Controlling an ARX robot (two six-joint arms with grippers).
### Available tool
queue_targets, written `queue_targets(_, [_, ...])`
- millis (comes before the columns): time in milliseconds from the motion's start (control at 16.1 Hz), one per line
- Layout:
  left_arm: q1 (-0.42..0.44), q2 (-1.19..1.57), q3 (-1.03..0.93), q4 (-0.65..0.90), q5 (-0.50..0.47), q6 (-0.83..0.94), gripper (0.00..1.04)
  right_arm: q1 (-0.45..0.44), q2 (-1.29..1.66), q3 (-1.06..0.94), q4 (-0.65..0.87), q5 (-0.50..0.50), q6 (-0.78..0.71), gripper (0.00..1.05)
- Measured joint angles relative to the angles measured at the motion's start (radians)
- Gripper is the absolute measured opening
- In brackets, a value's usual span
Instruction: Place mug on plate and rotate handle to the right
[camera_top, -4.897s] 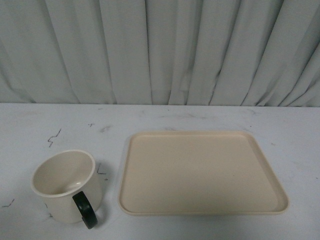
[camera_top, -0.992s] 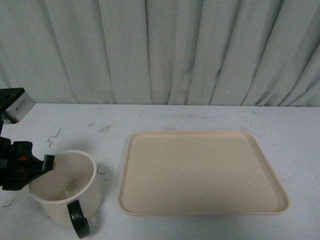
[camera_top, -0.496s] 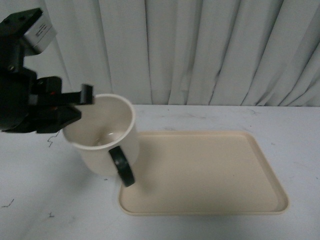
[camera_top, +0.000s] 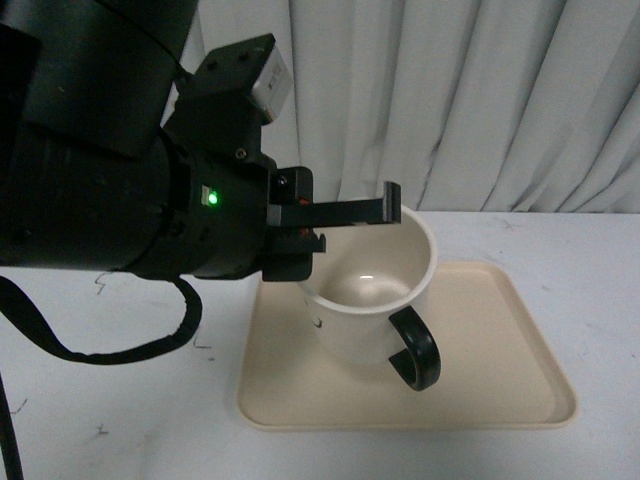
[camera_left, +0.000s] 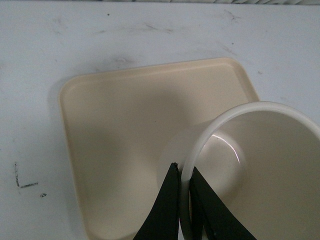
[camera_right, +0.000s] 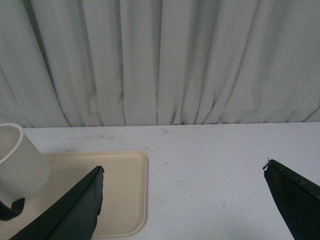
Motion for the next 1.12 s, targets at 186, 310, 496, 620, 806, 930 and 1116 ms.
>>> queue_targets(186, [-0.01, 0.07, 0.002, 0.023, -0.026, -0.019, 0.03, 0.0, 0.0, 0.0, 0.0, 0.0, 0.0, 0.98])
queue_targets(310, [-0.012, 0.111, 0.004, 0.038, -0.032, -0.02, 0.03, 0.0, 0.0, 0.0, 0.0, 0.0, 0.0, 0.98])
queue_targets(496, [0.044, 0.206, 0.015, 0.063, -0.008, -0.016, 0.03, 0.0, 0.0, 0.0, 0.0, 0.0, 0.0, 0.98])
queue_targets(620, [0.074, 0.229, 0.019, 0.068, -0.002, -0.017, 0.03, 0.0, 0.0, 0.0, 0.0, 0.0, 0.0, 0.98])
queue_targets(806, [0.069, 0.243, 0.048, 0.049, 0.013, 0.01, 0.27, 0.0, 0.0, 0.0, 0.0, 0.0, 0.0, 0.98])
queue_targets(930, [0.046, 0.222, 0.051, 0.053, 0.027, 0.037, 0.49, 0.0, 0.0, 0.0, 0.0, 0.0, 0.0, 0.98])
queue_targets(1116, [0.032, 0.056, 0.0, 0.187, 0.027, 0.093, 0.82, 0.0, 0.0, 0.0, 0.0, 0.0, 0.0, 0.98])
